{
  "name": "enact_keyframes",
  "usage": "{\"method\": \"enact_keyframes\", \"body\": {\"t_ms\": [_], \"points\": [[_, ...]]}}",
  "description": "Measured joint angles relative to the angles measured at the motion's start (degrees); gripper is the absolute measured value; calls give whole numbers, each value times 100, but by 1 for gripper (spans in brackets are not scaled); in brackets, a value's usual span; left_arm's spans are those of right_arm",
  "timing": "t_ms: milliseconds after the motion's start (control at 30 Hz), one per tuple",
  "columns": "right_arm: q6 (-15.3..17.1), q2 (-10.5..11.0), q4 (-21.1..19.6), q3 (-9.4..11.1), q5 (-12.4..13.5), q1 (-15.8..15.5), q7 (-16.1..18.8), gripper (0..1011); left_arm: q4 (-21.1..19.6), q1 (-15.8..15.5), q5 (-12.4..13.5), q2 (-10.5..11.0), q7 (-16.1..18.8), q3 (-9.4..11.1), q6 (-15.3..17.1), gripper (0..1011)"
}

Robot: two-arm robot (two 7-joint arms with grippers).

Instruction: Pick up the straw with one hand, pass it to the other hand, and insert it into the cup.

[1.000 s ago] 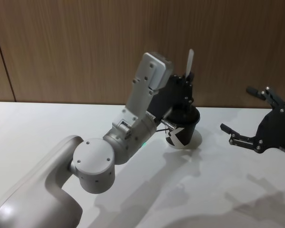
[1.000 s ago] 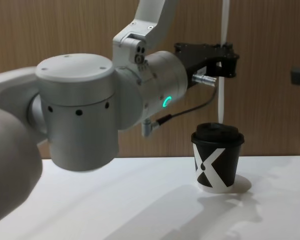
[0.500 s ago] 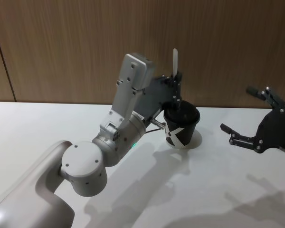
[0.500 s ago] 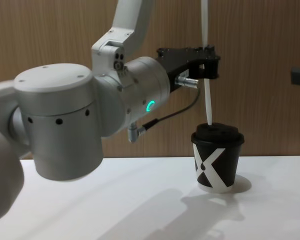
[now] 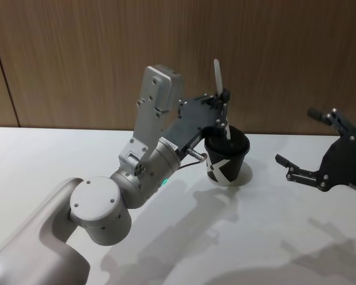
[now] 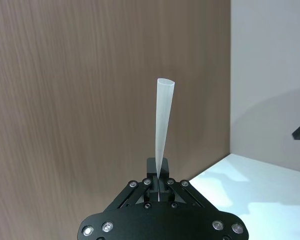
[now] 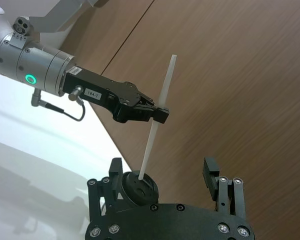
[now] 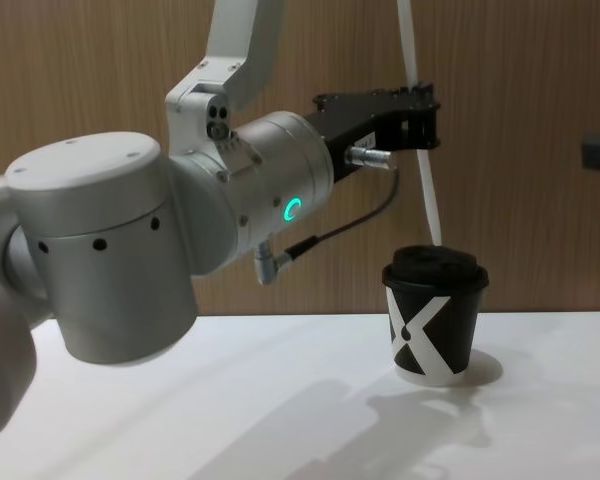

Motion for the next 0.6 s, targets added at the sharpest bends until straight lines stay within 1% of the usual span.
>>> {"method": "enact_keyframes", "body": {"t_ms": [333,600], "points": [[0,0,0,0,0,0,0,1001,-32,15,-55,-45,-121,-27,11,11],[0,0,0,0,0,0,0,1001,21,3,16,-110,-117,-22,32,11]]}}
